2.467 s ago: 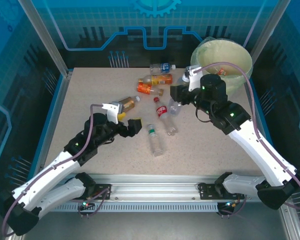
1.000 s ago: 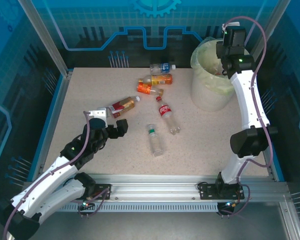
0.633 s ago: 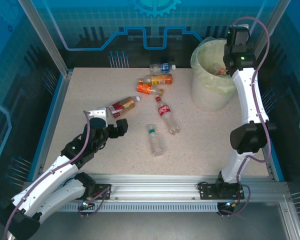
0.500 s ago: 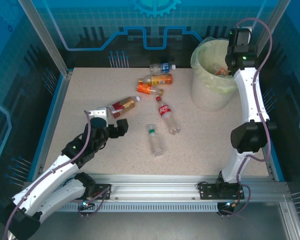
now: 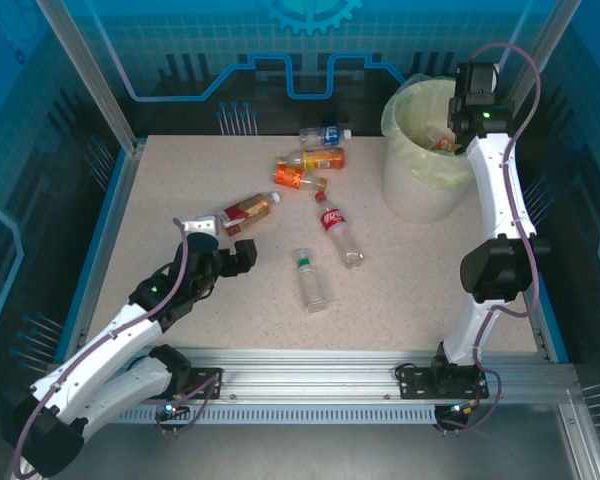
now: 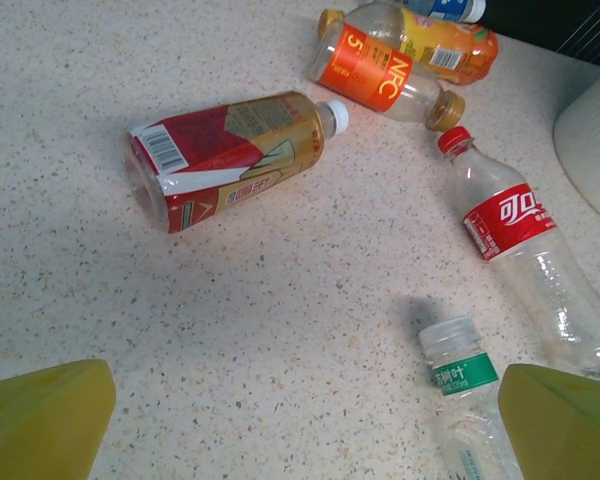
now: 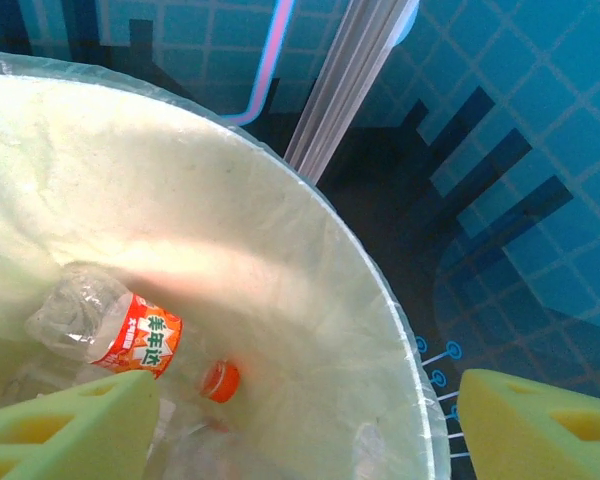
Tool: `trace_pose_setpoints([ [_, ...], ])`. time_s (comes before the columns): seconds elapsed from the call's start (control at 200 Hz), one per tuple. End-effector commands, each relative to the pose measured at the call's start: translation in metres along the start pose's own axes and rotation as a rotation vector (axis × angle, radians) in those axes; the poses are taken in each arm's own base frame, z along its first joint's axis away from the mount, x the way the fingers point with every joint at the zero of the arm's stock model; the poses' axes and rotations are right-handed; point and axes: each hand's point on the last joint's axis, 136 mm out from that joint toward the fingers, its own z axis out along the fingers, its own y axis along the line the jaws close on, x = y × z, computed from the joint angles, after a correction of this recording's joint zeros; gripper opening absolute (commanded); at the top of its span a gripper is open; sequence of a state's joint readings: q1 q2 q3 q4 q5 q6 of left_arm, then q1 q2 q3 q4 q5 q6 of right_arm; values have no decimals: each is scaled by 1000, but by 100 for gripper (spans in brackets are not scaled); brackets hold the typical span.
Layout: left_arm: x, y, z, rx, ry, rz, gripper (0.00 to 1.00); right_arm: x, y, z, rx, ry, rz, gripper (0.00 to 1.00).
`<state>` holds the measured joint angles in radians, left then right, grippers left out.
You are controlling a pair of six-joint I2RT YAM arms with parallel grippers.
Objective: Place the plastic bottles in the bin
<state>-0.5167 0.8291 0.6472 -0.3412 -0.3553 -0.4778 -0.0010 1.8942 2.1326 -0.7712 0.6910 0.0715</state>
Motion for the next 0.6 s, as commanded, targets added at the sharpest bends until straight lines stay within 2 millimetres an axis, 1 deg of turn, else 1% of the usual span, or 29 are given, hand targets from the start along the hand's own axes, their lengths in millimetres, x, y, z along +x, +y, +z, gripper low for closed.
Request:
trace_pose_setpoints([
  [0.0,-3,3,-1,-21,6,-29,99,-8,-11,-19,-29,-27,39,83],
  [0.135,-3,5,0,-35,13,-34,99,-11,-9,-33,-83,-49,58,87],
  [0.26,-3,6,2,-44,24,-38,99,-10,-6,-51,-133,-81,72,90],
  [0.28,-4,6,2,-46,24,-39,99,-11,-6,-57,-143,-92,78,92],
  [0.305,-4,7,2,-51,27,-39,99,-10,-5,-62,-158,-103,82,99],
  [0.315,-4,7,2,-53,27,-41,99,-10,-4,-64,-164,-108,85,100],
  [0.415,-4,9,4,-68,41,-46,99,-7,0,-92,-241,-159,114,100],
  [0.485,-4,10,6,-80,51,-46,99,2,6,-111,-306,-184,133,100],
  [0.52,-4,10,7,-86,57,-47,99,5,8,-124,-348,-201,146,100],
  [0.585,-5,12,9,-102,66,-53,99,19,19,-142,-445,-216,159,100],
  [0.595,-5,12,9,-104,67,-54,99,19,20,-148,-465,-226,165,100],
])
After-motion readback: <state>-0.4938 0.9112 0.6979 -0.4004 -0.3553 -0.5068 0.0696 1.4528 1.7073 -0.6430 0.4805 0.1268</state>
